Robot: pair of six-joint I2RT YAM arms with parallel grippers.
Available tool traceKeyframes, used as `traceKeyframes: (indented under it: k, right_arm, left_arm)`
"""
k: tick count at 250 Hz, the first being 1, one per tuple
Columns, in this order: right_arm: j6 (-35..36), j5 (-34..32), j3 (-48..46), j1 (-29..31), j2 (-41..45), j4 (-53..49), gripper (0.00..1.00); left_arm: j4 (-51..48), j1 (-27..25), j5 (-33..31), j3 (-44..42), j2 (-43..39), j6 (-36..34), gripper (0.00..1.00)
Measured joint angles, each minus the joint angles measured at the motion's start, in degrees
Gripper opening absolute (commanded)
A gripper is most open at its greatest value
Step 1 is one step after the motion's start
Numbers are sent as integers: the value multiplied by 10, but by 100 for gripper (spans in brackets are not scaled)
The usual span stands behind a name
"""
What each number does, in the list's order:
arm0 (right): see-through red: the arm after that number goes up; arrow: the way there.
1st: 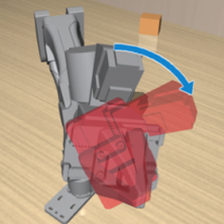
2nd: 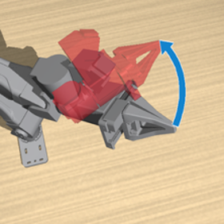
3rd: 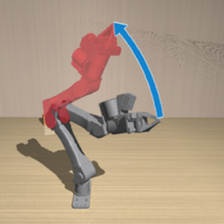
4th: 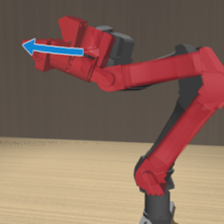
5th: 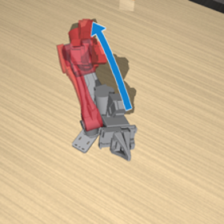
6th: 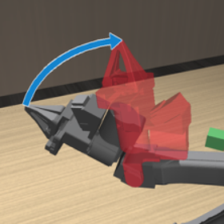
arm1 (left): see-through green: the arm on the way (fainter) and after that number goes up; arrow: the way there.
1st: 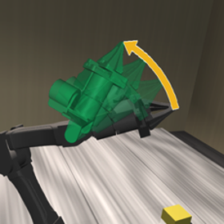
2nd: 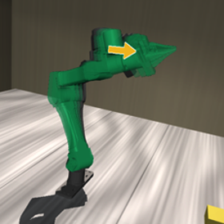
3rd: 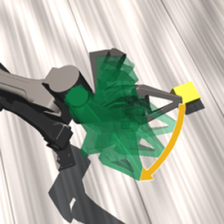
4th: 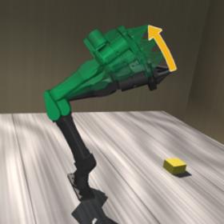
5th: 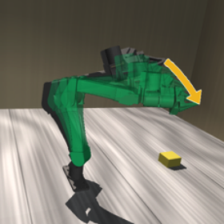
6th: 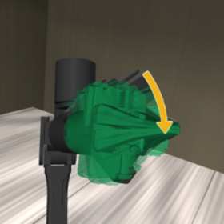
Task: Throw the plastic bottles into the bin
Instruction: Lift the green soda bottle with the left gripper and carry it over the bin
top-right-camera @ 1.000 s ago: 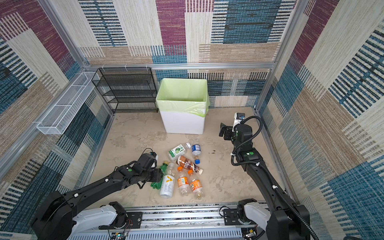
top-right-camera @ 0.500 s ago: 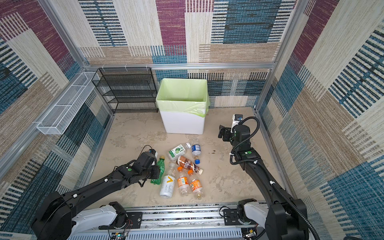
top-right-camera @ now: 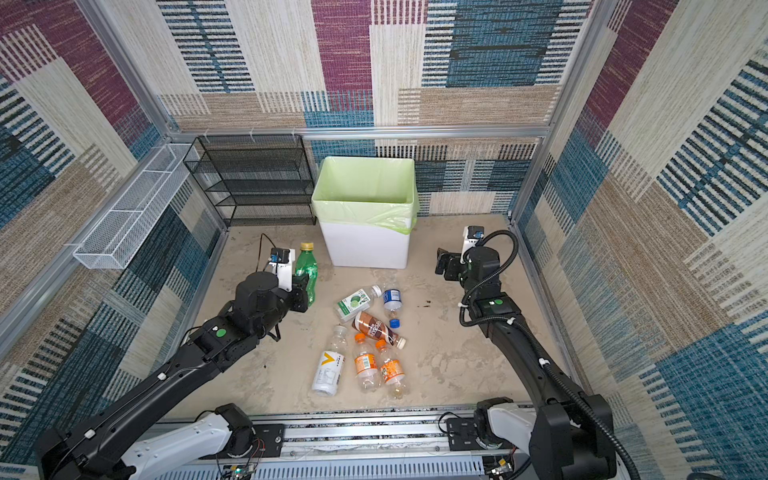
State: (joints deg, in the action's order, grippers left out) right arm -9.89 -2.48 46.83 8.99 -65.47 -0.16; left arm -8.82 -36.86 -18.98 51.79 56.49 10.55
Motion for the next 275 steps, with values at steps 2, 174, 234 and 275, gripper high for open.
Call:
traceKeyframes:
  k: [2, 174, 234, 275]
  right_arm:
    - [-1, 0, 1, 0, 0, 0, 94]
    - [-23, -11, 16, 0, 41, 18, 90]
    - [-35, 6, 21, 0, 30, 22, 92]
    - [-33, 9, 20, 0, 45, 15, 94]
  left_arm:
    - [11, 0, -1, 2, -1, -8, 13]
    - [655, -2, 185, 231, 210, -242, 31]
    - [248, 44, 117, 769, 527, -171, 76]
    - [-27, 56, 130, 995, 627, -120, 91]
